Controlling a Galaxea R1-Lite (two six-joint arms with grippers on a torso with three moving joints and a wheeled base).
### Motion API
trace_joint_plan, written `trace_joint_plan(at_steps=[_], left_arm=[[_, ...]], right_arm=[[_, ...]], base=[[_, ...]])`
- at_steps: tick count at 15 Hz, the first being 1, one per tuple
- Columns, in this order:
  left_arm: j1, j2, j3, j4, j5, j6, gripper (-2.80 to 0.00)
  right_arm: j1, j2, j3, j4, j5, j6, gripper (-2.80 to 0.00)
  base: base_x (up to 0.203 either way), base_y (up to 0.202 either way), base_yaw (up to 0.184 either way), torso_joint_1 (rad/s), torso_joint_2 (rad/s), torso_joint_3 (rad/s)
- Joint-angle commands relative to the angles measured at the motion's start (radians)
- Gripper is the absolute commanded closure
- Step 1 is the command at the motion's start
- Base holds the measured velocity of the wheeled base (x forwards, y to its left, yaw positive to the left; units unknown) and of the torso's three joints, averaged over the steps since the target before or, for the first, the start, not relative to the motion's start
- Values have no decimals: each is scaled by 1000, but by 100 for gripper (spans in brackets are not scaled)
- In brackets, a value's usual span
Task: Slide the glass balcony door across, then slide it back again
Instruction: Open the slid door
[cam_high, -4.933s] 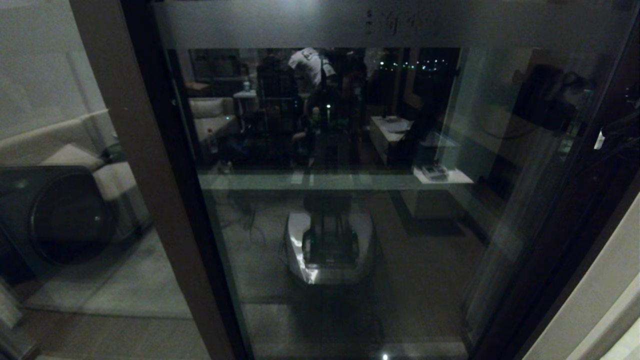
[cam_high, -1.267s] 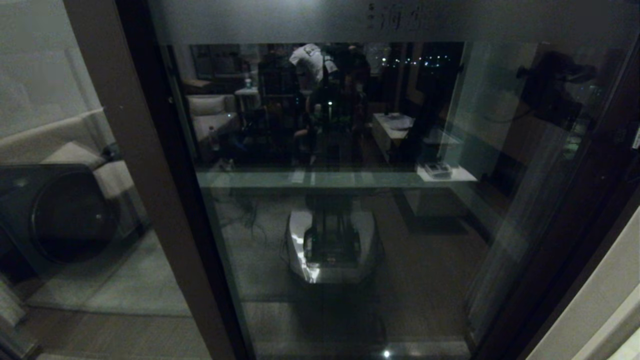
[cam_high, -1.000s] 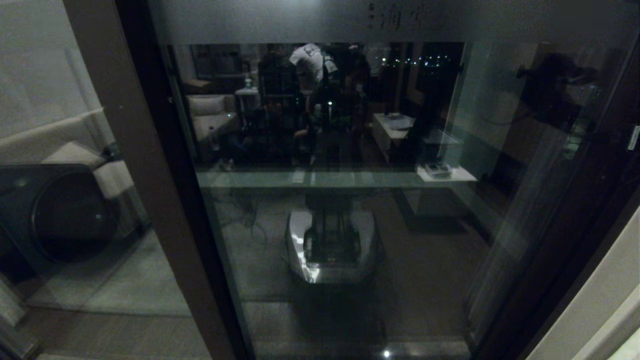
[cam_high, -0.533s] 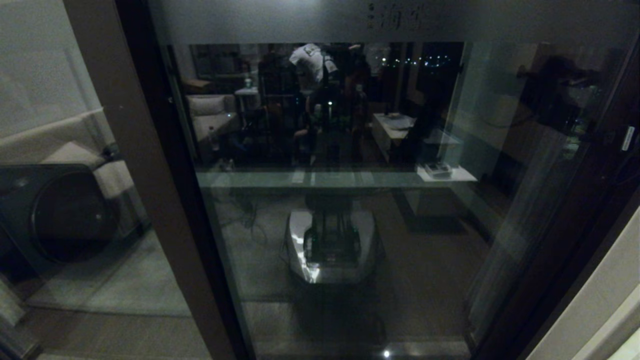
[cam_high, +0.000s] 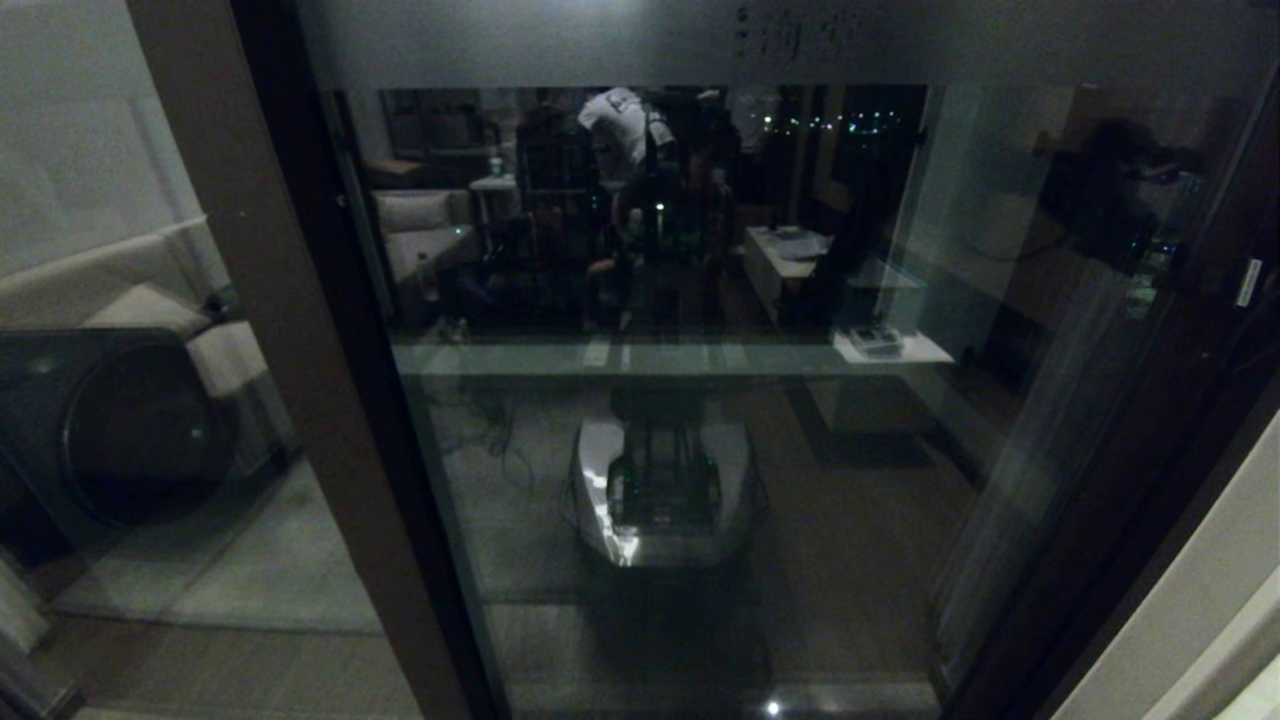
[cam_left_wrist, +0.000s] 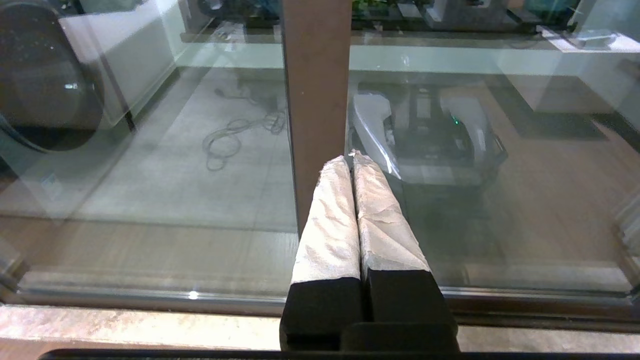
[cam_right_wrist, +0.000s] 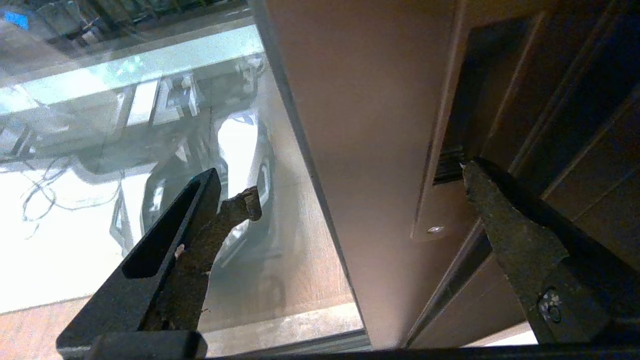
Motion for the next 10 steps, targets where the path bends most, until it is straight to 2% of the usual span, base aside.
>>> trace_joint_plan(at_steps=[1, 10], left_arm=[[0, 0, 0, 1, 1, 0, 0], [0, 0, 0, 1, 1, 0, 0]], right_arm=[[20, 0, 8, 0, 3, 11, -280], [27, 26, 3, -28, 2, 17, -280]], base=[[0, 0, 0, 0, 0, 0], [0, 0, 0, 0, 0, 0]])
